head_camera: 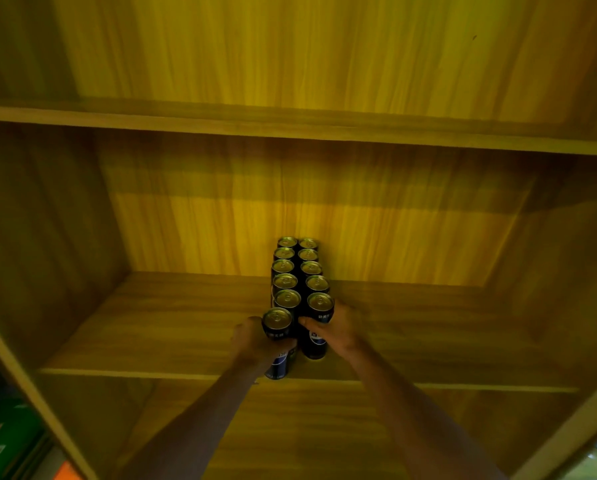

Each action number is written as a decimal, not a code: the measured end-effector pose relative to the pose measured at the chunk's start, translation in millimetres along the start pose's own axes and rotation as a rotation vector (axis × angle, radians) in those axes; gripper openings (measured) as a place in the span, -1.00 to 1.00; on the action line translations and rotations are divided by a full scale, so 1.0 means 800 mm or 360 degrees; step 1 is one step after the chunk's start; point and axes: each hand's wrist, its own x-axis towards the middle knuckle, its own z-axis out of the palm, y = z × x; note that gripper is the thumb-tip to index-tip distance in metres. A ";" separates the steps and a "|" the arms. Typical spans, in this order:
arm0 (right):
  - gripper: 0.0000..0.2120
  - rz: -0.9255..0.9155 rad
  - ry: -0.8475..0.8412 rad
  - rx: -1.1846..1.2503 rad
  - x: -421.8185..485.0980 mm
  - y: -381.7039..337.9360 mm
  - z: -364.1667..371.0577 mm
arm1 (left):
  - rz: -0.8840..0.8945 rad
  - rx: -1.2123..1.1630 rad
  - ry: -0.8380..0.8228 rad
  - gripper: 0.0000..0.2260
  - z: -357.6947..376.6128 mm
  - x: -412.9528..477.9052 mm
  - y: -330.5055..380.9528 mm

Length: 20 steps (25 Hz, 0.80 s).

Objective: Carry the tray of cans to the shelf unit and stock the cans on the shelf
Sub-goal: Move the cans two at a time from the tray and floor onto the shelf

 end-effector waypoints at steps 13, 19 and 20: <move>-0.48 -0.0070 -0.0038 -0.0098 0.005 0.004 -0.009 | 0.0054 0.0047 -0.0029 -0.69 0.010 -0.001 0.001; -0.42 -0.0045 -0.0093 -0.0119 0.008 0.010 -0.017 | 0.0051 0.0004 -0.0046 -0.74 0.008 -0.004 0.002; -0.41 -0.0054 -0.0111 -0.0101 0.010 0.014 -0.018 | 0.0055 -0.0008 -0.0053 -0.72 0.009 -0.003 0.001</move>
